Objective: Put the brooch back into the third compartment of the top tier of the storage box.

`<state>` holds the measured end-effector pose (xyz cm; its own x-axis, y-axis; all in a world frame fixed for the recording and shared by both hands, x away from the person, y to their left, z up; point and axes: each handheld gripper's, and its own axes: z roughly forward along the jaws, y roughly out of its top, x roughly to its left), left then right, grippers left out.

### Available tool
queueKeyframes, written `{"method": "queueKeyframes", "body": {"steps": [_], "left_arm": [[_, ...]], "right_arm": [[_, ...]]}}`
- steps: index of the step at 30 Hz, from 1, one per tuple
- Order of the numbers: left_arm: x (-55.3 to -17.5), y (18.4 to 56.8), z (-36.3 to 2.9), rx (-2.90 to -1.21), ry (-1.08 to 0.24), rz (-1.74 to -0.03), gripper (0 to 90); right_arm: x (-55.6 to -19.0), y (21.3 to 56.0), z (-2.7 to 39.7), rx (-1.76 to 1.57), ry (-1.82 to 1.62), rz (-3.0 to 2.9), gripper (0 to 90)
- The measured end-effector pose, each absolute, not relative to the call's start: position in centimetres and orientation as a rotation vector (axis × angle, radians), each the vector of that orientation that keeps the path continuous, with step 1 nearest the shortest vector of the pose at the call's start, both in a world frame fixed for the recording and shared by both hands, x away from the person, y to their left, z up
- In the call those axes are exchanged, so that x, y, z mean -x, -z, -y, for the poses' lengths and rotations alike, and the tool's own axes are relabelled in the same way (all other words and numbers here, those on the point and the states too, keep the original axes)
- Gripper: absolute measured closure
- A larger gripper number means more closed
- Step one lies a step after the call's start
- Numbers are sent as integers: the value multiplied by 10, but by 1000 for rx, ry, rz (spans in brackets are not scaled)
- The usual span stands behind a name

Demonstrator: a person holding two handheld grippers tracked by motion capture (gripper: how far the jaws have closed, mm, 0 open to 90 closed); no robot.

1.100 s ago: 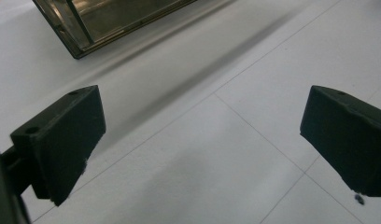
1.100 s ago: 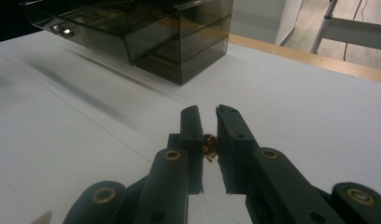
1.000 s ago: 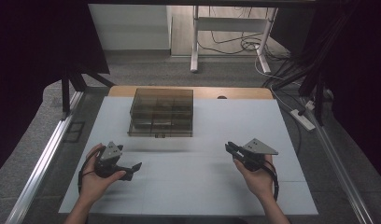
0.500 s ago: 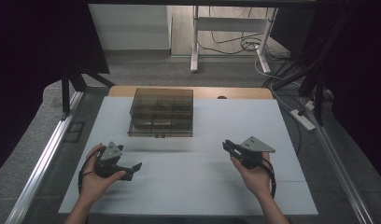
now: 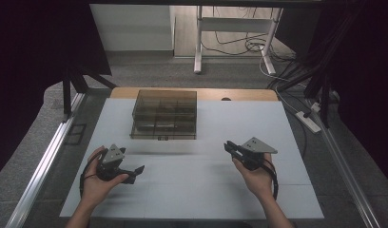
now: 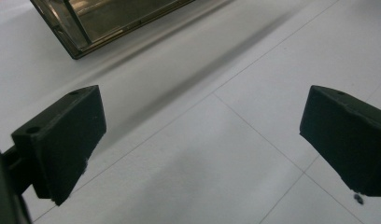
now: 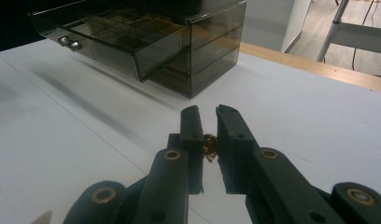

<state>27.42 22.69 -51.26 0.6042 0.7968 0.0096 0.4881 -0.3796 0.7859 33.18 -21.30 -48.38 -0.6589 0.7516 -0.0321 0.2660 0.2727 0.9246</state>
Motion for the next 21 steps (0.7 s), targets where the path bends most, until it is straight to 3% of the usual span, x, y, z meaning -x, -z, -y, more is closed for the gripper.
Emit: {"method": "queueKeyframes", "body": {"steps": [21], "left_arm": [[-274,512,-227,-2048,-502,-1012,13]], "right_arm": [[-339,481,199,-902,-1386,-2084,806]]}}
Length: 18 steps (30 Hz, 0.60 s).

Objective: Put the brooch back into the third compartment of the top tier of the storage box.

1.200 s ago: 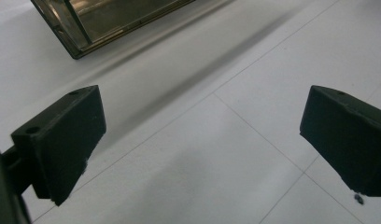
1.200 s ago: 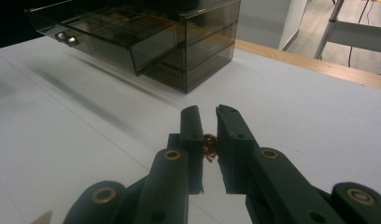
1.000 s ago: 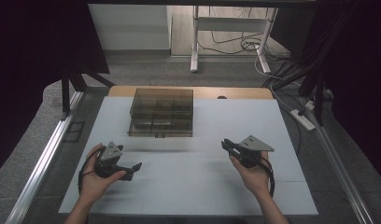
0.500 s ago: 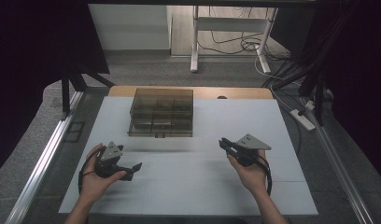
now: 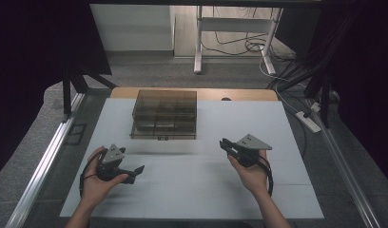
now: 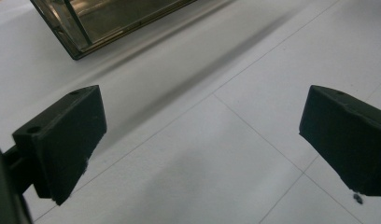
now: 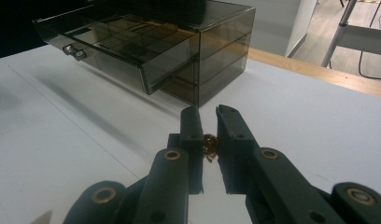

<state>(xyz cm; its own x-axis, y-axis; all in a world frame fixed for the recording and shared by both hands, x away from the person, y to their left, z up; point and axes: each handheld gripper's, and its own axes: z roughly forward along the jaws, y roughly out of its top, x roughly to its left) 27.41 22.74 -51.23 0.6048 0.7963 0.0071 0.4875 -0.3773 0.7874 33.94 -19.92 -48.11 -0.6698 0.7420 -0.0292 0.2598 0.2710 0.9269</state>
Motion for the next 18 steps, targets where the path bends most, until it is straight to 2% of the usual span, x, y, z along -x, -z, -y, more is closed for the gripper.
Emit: {"method": "queueKeyframes", "body": {"steps": [18], "left_arm": [[-274,512,-228,-2048,-502,-1013,15]], "right_arm": [[-346,476,192,-896,-1388,-2084,806]]}}
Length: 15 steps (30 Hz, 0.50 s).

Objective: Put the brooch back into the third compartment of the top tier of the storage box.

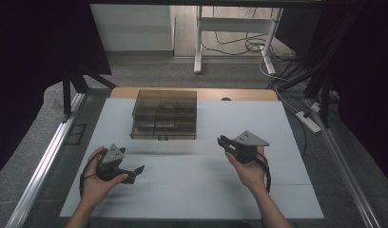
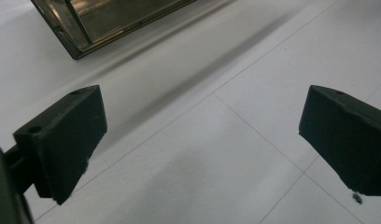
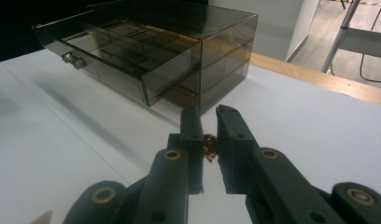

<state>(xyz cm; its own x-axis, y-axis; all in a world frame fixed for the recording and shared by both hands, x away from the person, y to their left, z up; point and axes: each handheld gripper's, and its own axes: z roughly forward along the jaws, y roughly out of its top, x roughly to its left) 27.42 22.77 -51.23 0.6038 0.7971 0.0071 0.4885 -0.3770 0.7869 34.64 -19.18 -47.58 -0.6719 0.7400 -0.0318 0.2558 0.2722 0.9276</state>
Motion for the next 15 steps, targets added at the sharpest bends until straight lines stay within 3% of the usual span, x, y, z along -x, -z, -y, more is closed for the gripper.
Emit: {"method": "queueKeyframes", "body": {"steps": [15], "left_arm": [[-274,513,-227,-2050,-501,-1014,17]], "right_arm": [[-352,473,187,-890,-1387,-2089,806]]}}
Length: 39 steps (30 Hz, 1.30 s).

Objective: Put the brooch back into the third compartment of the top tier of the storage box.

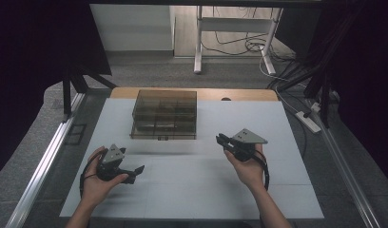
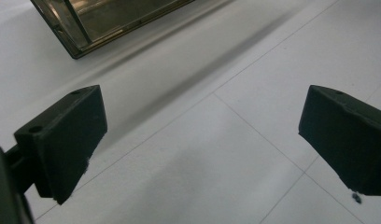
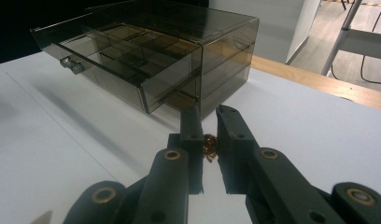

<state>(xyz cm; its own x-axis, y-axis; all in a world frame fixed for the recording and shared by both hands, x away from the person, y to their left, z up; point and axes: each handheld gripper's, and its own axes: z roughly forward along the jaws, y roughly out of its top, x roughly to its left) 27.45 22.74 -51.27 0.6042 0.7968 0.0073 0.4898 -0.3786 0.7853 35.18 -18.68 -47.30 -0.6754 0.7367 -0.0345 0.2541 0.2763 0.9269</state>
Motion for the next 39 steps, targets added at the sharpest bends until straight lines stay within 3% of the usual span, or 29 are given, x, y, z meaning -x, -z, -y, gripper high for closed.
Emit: {"method": "queueKeyframes", "body": {"steps": [39], "left_arm": [[-275,513,-226,-2052,-497,-1006,21]], "right_arm": [[-366,460,165,-860,-1401,-2095,806]]}}
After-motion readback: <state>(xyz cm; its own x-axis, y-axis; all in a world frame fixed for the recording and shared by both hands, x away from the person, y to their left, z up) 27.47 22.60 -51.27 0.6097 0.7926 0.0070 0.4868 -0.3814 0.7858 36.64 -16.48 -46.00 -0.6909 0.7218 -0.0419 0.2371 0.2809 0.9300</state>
